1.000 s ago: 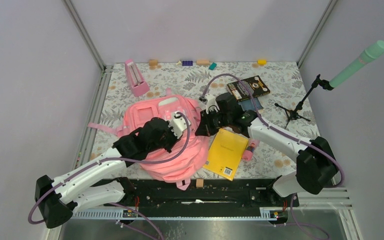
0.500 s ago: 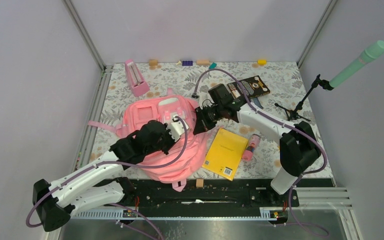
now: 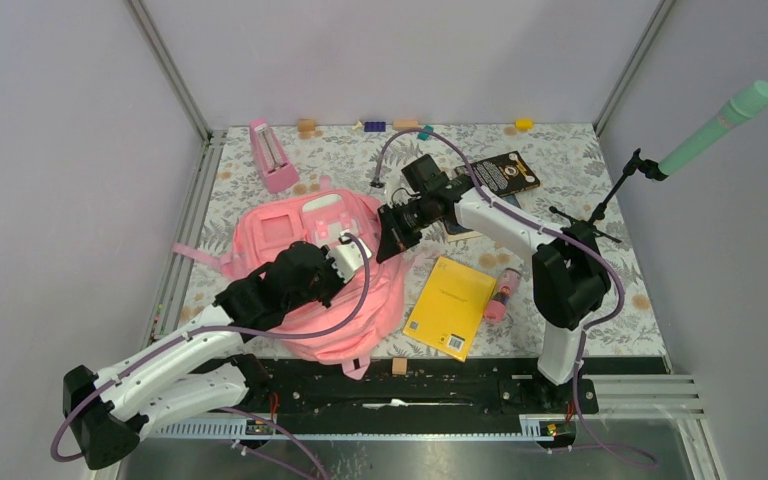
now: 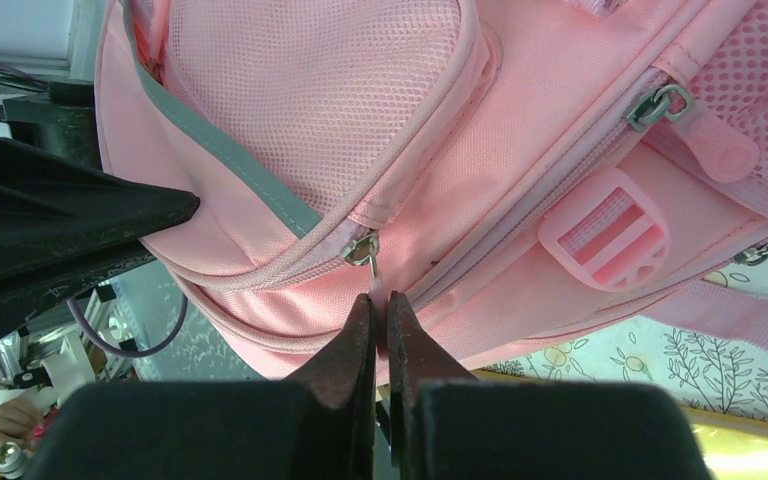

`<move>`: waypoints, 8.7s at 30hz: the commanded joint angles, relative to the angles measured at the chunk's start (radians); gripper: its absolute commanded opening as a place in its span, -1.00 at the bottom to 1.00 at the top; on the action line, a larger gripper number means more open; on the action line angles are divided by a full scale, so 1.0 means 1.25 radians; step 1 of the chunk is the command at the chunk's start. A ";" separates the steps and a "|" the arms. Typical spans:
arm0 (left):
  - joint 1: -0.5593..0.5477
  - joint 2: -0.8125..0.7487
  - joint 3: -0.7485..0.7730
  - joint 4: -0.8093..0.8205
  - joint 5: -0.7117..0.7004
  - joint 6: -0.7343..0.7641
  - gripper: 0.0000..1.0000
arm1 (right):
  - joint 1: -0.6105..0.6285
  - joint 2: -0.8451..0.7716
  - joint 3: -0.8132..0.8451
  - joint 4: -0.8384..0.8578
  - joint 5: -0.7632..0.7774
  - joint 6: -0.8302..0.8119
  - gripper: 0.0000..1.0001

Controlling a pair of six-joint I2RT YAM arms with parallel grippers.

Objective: Pack the student bag
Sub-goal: Zip the student bag at the center of the board, then unzip the student bag at the center of the board.

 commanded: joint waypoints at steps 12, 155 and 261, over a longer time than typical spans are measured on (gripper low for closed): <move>-0.006 -0.067 0.027 0.016 0.007 -0.012 -1.00 | -0.091 -0.081 -0.040 0.004 0.309 -0.006 0.00; -0.005 -0.175 -0.018 -0.001 -0.155 0.048 -1.00 | -0.013 -0.103 -0.309 0.465 0.048 -0.176 -1.00; 0.098 0.525 0.414 0.260 0.130 -0.476 -1.00 | 0.304 -0.470 -0.464 0.397 0.640 0.024 -1.00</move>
